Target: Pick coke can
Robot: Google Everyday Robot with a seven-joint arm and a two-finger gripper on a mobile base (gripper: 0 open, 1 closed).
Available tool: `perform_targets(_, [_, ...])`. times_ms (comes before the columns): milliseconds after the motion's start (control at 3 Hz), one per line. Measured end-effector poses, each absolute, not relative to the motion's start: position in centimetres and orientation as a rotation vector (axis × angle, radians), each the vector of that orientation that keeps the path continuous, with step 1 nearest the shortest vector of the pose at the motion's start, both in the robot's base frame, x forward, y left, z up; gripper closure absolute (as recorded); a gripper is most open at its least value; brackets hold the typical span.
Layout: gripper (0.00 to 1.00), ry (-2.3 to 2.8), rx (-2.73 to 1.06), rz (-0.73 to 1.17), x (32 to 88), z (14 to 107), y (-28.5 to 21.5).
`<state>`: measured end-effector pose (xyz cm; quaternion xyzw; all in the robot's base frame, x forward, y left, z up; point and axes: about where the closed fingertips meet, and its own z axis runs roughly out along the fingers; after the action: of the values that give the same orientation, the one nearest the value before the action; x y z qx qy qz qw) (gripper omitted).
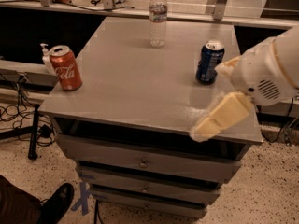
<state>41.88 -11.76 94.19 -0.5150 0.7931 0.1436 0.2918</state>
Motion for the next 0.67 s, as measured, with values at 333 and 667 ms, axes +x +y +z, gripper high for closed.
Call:
perform_targets(333, [0.00,2.023,-1.268,0.569,42.4,91.2,-6.5])
perform_targets(667, [0.00,1.963,-1.170,0.641,43.3,92.8,-4.1])
